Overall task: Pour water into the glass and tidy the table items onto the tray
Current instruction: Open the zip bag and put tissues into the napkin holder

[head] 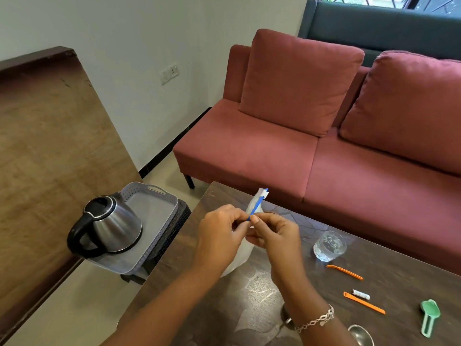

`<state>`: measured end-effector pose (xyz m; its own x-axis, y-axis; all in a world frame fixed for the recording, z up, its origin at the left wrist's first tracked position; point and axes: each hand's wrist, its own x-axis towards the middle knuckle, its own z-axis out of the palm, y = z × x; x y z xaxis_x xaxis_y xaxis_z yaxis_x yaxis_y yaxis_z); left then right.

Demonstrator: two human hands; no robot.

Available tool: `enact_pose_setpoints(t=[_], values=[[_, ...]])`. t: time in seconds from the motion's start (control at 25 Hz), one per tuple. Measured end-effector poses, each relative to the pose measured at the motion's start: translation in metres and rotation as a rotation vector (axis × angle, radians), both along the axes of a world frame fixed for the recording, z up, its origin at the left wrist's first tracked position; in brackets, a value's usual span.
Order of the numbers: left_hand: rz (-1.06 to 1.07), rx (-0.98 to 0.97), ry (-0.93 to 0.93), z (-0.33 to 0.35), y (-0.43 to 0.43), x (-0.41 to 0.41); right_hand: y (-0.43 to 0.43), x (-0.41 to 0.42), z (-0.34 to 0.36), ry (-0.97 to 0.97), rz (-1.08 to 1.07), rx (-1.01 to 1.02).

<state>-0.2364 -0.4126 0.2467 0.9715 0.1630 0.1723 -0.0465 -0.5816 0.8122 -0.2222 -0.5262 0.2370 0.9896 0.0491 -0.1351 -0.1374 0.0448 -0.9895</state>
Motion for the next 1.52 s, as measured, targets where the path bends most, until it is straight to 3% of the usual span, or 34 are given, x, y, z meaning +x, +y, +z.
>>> enact_pose_setpoints(t=[0.24, 0.48, 1.52], values=[[-0.064, 0.028, -0.008, 0.004, 0.001, 0.0, -0.007, 0.003, 0.004, 0.051, -0.021, 0.091], [-0.071, -0.069, 0.046, 0.009, 0.001, -0.001, -0.006, 0.0, 0.008, 0.059, -0.015, 0.112], [-0.067, -0.039, 0.098, 0.011, 0.006, 0.0, 0.0, 0.002, 0.009, 0.06, -0.007, 0.011]])
